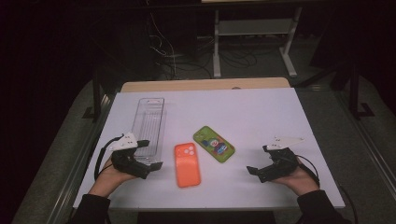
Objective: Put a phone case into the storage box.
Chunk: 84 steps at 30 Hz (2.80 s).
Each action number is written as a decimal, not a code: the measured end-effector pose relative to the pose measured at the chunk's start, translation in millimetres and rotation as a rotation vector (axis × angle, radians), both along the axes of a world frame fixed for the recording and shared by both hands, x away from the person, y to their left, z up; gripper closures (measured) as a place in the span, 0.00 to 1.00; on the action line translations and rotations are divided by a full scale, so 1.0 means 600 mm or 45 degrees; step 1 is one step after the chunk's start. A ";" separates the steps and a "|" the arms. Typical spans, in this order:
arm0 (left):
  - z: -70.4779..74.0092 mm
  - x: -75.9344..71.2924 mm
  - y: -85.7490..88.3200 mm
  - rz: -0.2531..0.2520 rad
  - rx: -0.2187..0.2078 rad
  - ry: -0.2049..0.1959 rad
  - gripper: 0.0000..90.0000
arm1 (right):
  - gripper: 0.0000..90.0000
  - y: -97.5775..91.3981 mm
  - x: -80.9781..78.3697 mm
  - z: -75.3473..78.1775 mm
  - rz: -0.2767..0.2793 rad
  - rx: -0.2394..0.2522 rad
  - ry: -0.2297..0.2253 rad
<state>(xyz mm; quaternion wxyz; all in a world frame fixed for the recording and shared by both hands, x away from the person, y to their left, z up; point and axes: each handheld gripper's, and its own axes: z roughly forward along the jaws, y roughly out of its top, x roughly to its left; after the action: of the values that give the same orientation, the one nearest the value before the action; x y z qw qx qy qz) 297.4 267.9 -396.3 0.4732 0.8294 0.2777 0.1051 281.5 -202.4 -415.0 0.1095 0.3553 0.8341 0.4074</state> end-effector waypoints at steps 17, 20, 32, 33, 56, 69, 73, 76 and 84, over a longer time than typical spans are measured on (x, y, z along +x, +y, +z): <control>0.001 0.003 -0.006 -0.017 0.013 -0.006 0.00 | 0.00 0.015 0.013 0.010 -0.038 0.002 -0.007; 0.003 0.002 -0.006 -0.007 -0.001 -0.007 0.00 | 0.00 0.018 0.015 0.013 -0.039 0.002 -0.010; 0.003 0.002 -0.005 0.004 0.003 -0.006 0.00 | 0.00 0.034 0.037 0.032 -0.030 -0.010 -0.017; 0.004 0.001 -0.005 0.009 -0.007 -0.006 0.00 | 0.00 0.037 0.040 0.033 -0.025 -0.007 -0.019; 0.007 -0.003 -0.005 0.007 -0.005 -0.013 0.00 | 0.00 0.092 0.099 0.054 -0.029 -0.043 0.021; 0.008 -0.003 -0.006 -0.001 -0.007 -0.012 0.00 | 0.00 0.156 0.114 0.052 0.038 -0.060 0.053; 0.008 -0.003 -0.006 -0.002 -0.013 -0.012 0.00 | 0.07 0.177 0.117 0.049 0.062 -0.063 0.068; 0.008 -0.004 -0.008 0.002 -0.024 -0.012 0.00 | 0.18 0.192 0.120 0.046 0.070 -0.047 0.074; 0.009 -0.004 -0.006 -0.002 -0.025 -0.017 0.00 | 0.52 0.237 0.134 0.025 0.137 -0.061 0.151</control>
<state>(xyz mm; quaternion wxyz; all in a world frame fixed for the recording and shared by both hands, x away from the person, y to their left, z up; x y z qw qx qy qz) 295.2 264.2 -391.2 0.4832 0.8243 0.2748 0.1076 361.6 -60.4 -400.2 0.0462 0.3306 0.8666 0.3709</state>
